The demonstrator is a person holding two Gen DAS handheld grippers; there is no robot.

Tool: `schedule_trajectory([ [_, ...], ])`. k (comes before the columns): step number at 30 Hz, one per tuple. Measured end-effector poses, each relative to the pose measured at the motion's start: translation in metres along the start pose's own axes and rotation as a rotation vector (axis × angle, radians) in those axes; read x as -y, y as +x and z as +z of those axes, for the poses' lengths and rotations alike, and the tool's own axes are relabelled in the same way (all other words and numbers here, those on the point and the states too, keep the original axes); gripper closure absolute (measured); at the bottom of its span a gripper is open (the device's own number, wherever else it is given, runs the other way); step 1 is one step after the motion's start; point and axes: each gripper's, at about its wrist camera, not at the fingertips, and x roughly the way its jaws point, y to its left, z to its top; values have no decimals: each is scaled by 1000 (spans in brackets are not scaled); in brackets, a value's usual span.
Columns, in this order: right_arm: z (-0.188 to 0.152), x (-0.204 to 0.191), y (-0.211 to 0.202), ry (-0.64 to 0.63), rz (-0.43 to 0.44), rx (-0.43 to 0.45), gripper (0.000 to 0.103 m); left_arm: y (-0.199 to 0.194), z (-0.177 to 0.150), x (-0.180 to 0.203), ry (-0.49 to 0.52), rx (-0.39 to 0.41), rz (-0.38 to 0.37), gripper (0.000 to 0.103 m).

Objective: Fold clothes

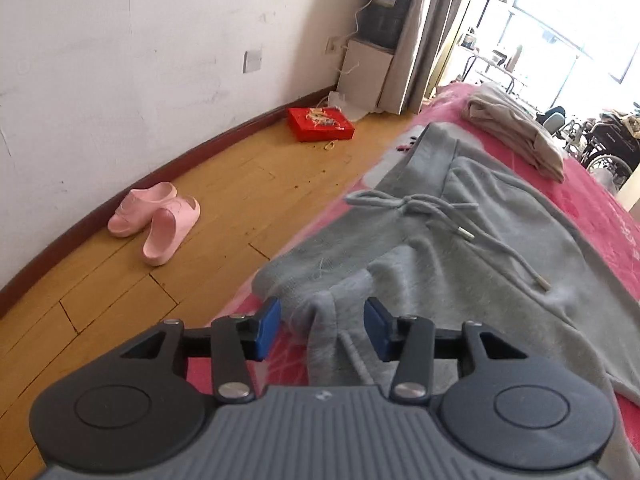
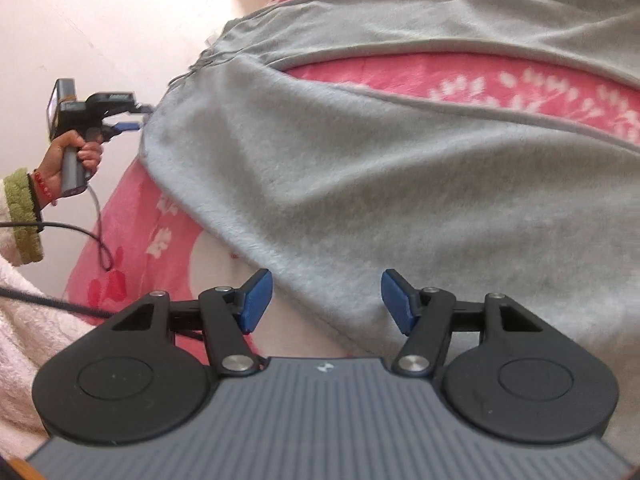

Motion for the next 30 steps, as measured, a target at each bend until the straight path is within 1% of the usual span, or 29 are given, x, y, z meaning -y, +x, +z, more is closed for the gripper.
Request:
schedule_trajectory([
  [3, -2, 13, -17, 11, -89, 78, 43, -13, 1, 26, 92, 38, -39, 53],
  [5, -5, 23, -20, 4, -147, 94, 43, -18, -1, 51, 179, 51, -79, 51],
  [6, -10, 32, -20, 18, -169, 84, 46, -19, -2, 62, 213, 51, -99, 51],
  [8, -22, 52, -20, 52, -210, 58, 59, -22, -6, 80, 264, 46, -134, 51],
  [9, -32, 62, -29, 77, -251, 58, 77, -24, -8, 85, 277, 39, -144, 50],
  [10, -42, 73, -40, 105, -296, 61, 84, -25, -10, 89, 290, 33, -153, 50],
  [14, -83, 116, -83, 214, -473, 71, 86, -30, -13, 92, 317, 23, -163, 49],
  [16, -98, 128, -102, 253, -644, 36, 86, -31, -14, 91, 316, 25, -168, 48],
  [17, -103, 131, -109, 257, -716, 14, 86, -30, -15, 92, 315, 24, -171, 48],
  [20, -95, 123, -123, 235, -768, 68, 85, -26, -17, 100, 319, 15, -183, 47],
  [22, -73, 103, -112, 141, -715, 125, 85, -22, -21, 111, 328, 1, -208, 47],
  [24, -45, 80, -85, -1, -625, 160, 85, -18, -26, 123, 336, -12, -234, 47],
  [27, -12, 55, -39, -160, -491, 183, 86, -13, -36, 144, 355, -42, -264, 47],
  [29, 2, 44, -14, -239, -413, 190, 86, -13, -45, 154, 370, -59, -294, 47],
  [30, 7, 43, -5, -269, -392, 182, 86, -13, -50, 159, 386, -63, -303, 47],
])
